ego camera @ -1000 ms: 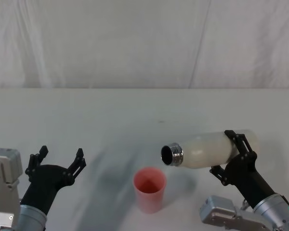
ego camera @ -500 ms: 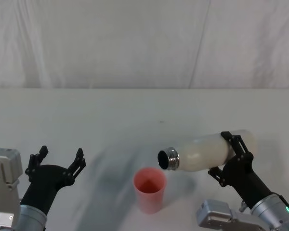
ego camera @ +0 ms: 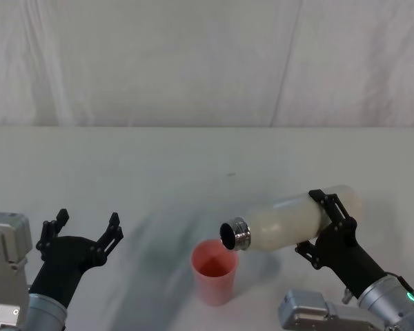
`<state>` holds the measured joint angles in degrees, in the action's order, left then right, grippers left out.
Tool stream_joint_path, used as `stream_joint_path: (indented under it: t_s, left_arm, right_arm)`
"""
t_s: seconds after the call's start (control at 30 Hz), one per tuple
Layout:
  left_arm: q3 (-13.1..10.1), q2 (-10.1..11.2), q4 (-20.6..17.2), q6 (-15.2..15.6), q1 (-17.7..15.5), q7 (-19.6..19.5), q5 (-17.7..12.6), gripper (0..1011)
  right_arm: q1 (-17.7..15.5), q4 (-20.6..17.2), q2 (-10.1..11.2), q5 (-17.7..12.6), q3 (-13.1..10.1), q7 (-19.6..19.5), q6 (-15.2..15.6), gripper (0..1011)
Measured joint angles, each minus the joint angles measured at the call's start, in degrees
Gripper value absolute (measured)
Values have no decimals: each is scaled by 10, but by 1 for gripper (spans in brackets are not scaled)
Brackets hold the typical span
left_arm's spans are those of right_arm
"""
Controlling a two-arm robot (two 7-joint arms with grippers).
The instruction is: Grasp the thermos with one hand and pour water into the cup lid.
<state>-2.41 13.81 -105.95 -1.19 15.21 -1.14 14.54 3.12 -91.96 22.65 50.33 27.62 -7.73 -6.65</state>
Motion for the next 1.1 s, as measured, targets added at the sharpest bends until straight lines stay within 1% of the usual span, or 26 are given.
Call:
stream_joint_path:
  t_s: [0.27,0.5,0.8,1.1]
  left_arm:
    - [0,0,0,0,0,0,0,1001]
    - [0,0,0,0,0,0,0,1001]
    - [0,0,0,0,0,0,0,1001]
    - [0,0,0,0,0,0,0,1001]
  right_arm:
    - [3,-8,9,2,5,11,4,964]
    - [7,-11,15,12,9,14,11,964]
    - [15,-12,17,21,15,16,19,964]
    - [24,-7,18,27,22,16,20,964]
